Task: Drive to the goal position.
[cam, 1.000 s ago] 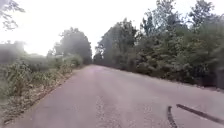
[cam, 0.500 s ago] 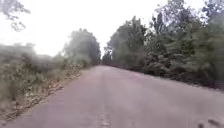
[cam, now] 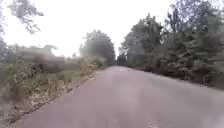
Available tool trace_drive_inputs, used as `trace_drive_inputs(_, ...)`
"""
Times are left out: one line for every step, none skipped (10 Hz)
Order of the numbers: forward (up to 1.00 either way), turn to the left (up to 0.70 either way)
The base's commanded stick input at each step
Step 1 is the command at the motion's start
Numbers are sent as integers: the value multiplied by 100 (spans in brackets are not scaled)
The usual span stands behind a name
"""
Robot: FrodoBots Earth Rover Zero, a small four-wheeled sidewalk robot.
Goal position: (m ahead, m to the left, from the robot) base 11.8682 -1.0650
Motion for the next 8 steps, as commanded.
trace_drive_inputs(100,0)
trace_drive_inputs(100,0)
trace_drive_inputs(100,0)
trace_drive_inputs(100,0)
trace_drive_inputs(100,0)
trace_drive_inputs(100,0)
trace_drive_inputs(100,0)
trace_drive_inputs(100,0)
